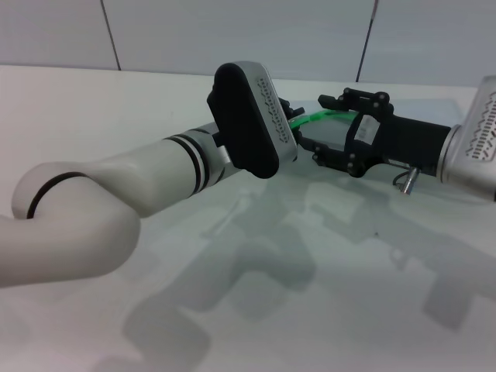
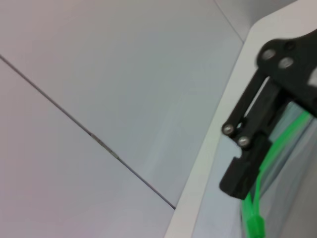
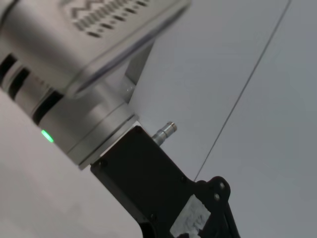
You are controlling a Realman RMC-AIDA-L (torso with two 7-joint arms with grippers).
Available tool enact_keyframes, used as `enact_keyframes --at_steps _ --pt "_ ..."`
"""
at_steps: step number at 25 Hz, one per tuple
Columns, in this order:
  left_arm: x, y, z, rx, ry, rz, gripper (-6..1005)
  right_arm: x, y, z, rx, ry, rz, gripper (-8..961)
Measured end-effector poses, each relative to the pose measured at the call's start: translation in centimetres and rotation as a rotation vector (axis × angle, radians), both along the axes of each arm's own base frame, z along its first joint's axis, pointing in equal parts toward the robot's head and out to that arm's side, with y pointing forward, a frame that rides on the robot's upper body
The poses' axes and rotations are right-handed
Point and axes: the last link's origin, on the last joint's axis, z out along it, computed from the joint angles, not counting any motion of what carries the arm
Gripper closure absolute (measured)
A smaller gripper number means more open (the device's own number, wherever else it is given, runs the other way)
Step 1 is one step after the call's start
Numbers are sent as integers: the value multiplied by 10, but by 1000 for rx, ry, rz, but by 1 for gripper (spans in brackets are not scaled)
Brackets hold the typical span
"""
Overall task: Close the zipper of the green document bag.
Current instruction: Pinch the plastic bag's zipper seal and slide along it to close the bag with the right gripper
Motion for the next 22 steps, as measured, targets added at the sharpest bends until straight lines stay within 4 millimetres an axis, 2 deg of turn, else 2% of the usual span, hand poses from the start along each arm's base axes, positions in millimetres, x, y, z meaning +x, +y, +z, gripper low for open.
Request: enact_keyframes --at_steps 7,22 --pt "1 0 2 -3 -1 4 945 0 -2 5 57 -83 49 299" --pt "3 -2 0 -19 3 7 944 -5 -3 3 100 -133 136 319"
